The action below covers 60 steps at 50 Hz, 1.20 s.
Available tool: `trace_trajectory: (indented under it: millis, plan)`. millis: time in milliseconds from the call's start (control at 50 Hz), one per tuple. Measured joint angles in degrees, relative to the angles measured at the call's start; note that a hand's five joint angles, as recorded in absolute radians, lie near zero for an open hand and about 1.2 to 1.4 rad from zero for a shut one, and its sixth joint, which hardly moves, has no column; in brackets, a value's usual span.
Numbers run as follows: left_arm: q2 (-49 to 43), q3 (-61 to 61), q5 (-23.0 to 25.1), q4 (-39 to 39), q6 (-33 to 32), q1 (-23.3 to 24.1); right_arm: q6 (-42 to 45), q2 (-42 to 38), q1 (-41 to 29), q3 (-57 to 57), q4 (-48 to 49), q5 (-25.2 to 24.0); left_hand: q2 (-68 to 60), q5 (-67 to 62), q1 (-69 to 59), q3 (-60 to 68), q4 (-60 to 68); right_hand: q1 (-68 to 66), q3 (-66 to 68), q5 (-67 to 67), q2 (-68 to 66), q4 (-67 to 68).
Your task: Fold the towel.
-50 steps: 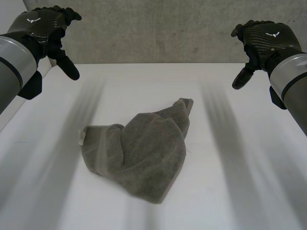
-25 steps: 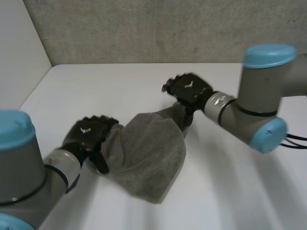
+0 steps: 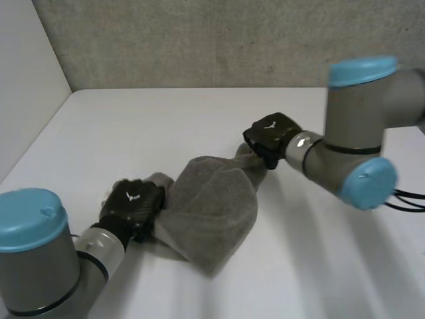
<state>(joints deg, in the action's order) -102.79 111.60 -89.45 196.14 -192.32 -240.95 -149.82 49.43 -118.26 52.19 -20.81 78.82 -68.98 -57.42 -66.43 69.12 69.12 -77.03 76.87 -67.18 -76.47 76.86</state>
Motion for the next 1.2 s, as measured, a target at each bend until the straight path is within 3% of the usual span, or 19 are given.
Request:
trace_trajectory:
  millis: [120, 280, 360, 420, 500, 620, 700, 880, 960, 1020, 1100, 1200]
  plan:
    - [6.54, 1.51, 2.16, -0.43, 0.01, -0.16, 12.98, 13.00, 2.70, 18.12, -3.96, -2.57, -0.48, -0.49, 0.02, 0.47, 0.47, 0.00, 0.00, -0.08, 0.00, 0.02]
    - [12.32, 5.24, 8.08, -3.79, -1.71, -0.20, 30.80, 21.45, 5.09, 35.64, -11.75, -5.10, -0.57, -0.74, 0.02, 0.58, 0.64, -0.02, 0.00, -0.09, 0.00, 0.03]
    - [13.85, 6.59, 10.47, -6.73, -3.90, -0.37, 31.21, 22.29, 5.56, 37.46, -10.81, -5.42, -0.61, -0.74, 0.02, 0.59, 0.65, 27.59, -27.38, 27.20, 27.63, -27.21]
    - [15.69, 7.29, 12.00, -9.35, -5.66, -0.38, 26.68, 22.39, 6.02, 35.87, -5.96, -5.22, -0.64, -0.74, 0.02, 0.60, 0.65, 51.52, -51.09, 52.94, 50.87, -50.83]
    - [18.18, 7.45, 12.87, -10.92, -6.54, -0.24, 18.17, 21.83, 6.32, 32.18, 1.28, -4.92, -0.64, -0.74, 0.02, 0.60, 0.65, 62.21, -62.09, 63.59, 61.01, -61.49]
    - [21.83, 6.99, 13.05, -11.62, -6.68, -0.15, 2.40, 17.14, 6.10, 23.50, 11.42, -5.09, -0.64, -0.74, 0.02, 0.60, 0.65, 63.70, -62.60, 63.59, 61.75, -61.58]
    - [23.64, 6.48, 12.81, -11.73, -6.46, -0.16, -6.02, 9.00, 5.47, 14.59, 13.99, -5.86, -0.61, -0.74, 0.01, 0.49, 0.56, 63.72, -62.60, 63.59, 61.75, -61.59]
    - [26.21, 6.20, 12.62, -11.82, -6.12, -0.02, -10.70, -11.06, 1.99, -6.13, 8.61, -8.08, -0.33, -0.74, 0.02, 0.10, 0.15, 63.11, -62.46, 63.41, 61.71, -61.58]
    - [26.88, 6.13, 12.51, -11.78, -6.04, -0.02, -10.54, -19.70, 0.12, -15.79, 3.39, -8.05, -0.15, -0.74, 0.02, -0.10, -0.07, 40.07, -39.79, 39.41, 39.04, -39.68]
    - [27.16, 5.91, 12.38, -11.68, -5.99, -0.08, -10.32, -24.45, -0.98, -22.26, -0.72, -7.09, 0.00, -0.74, 0.01, -0.16, -0.18, 8.13, -8.32, 8.34, 6.31, -8.49]
    - [27.20, 5.30, 12.31, -11.48, -5.96, -0.32, -10.29, -25.14, -1.21, -26.19, -4.08, -5.22, 0.05, -0.74, 0.01, -0.24, -0.22, 0.94, -1.15, 1.43, 0.49, -0.14]
    - [26.85, 4.44, 12.41, -10.29, -5.95, -1.67, -10.67, -14.72, 1.35, -22.22, -5.76, -3.70, 0.07, -0.74, 0.02, -0.34, -0.24, 0.91, -1.15, 1.26, 0.45, -0.14]
